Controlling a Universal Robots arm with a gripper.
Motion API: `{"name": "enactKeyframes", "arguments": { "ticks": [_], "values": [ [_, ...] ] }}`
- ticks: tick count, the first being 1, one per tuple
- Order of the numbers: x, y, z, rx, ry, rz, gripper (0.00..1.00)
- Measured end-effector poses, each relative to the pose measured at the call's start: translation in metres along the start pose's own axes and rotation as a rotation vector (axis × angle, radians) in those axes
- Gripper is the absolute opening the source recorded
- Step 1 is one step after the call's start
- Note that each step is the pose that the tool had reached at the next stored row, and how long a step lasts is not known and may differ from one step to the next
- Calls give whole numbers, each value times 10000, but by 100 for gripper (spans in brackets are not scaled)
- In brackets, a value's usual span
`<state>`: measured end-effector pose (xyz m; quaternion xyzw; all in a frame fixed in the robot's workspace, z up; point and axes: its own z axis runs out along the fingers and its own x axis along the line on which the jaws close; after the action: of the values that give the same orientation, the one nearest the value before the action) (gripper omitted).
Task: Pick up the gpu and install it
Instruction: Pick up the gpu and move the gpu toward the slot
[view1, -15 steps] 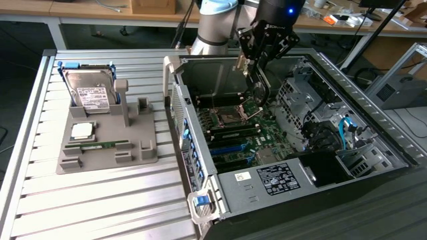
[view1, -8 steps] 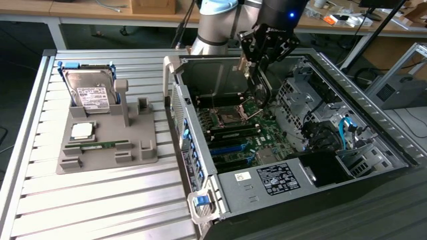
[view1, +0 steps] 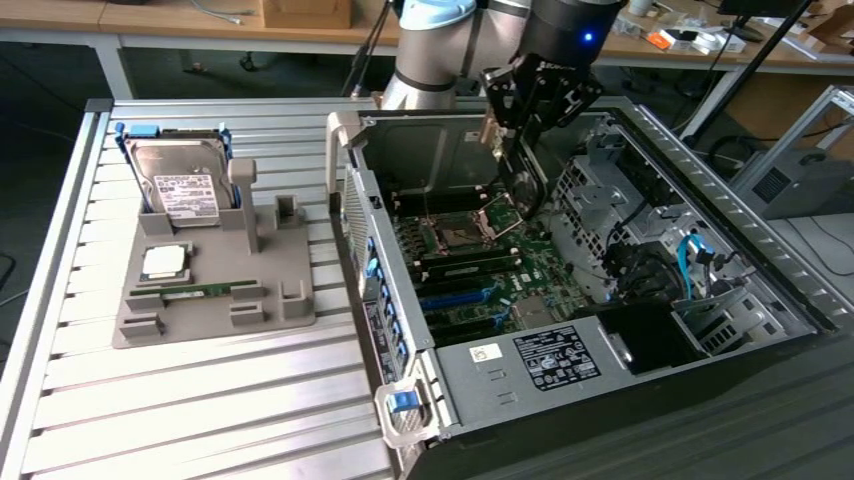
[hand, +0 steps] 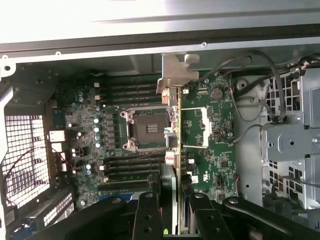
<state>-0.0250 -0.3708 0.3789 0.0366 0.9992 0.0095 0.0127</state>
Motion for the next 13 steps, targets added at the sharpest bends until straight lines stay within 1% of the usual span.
{"name": "enactKeyframes", "arguments": {
  "ticks": [6,13],
  "values": [
    [-42,1,39,5,0,-1,27],
    [-67,-10,69,9,-1,0,27]
  ]
}}
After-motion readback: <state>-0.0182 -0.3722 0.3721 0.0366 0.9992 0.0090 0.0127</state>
